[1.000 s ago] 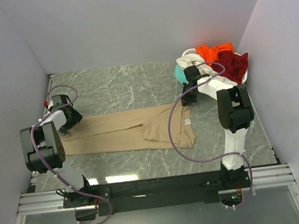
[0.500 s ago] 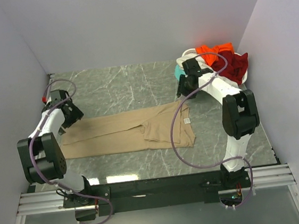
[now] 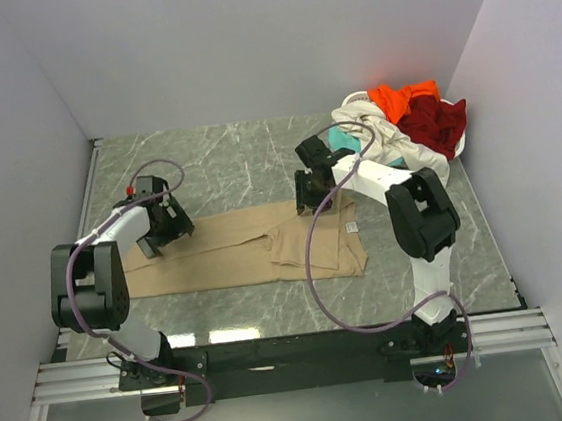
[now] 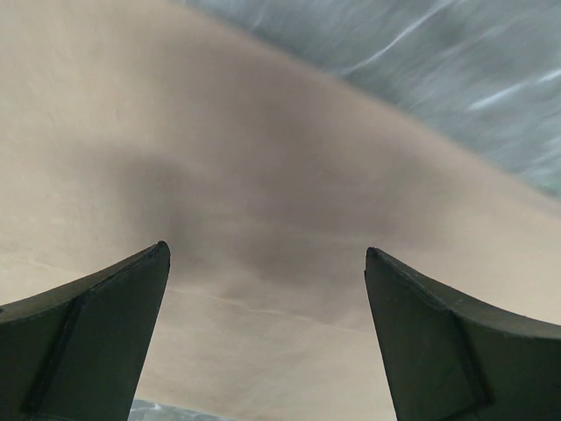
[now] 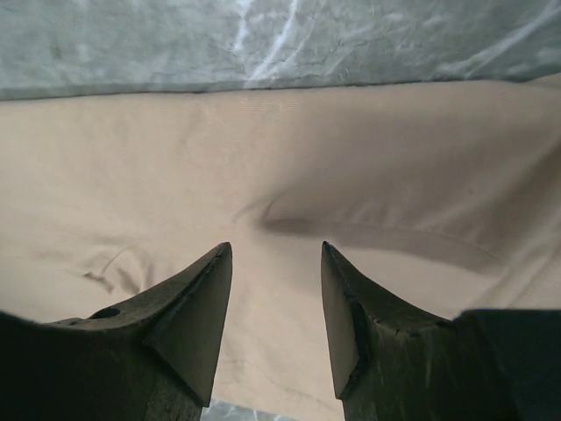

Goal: Fold and stack the t-shirts
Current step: Fold the tshirt

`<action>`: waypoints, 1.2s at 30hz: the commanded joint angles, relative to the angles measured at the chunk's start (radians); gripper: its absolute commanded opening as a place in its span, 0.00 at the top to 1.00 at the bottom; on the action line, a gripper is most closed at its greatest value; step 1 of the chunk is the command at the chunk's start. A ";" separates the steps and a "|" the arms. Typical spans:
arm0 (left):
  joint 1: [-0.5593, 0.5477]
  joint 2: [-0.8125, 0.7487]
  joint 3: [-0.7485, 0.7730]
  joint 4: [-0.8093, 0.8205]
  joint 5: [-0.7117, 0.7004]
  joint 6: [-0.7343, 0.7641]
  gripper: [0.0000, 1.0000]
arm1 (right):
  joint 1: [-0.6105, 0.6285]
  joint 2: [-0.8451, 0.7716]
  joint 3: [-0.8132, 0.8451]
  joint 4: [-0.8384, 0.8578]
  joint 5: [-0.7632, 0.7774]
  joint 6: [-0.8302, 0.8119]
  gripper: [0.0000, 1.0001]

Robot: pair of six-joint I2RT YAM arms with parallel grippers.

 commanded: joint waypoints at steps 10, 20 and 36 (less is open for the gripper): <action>0.011 0.012 -0.092 -0.032 0.008 -0.056 0.01 | 0.006 0.219 0.155 -0.004 0.033 -0.001 0.49; 0.085 -0.062 -0.125 -0.090 -0.024 -0.039 0.01 | 0.006 0.398 0.435 -0.091 0.052 -0.022 0.49; 0.102 -0.172 -0.026 -0.114 0.020 0.061 0.01 | 0.006 0.385 0.723 -0.104 -0.014 -0.022 0.46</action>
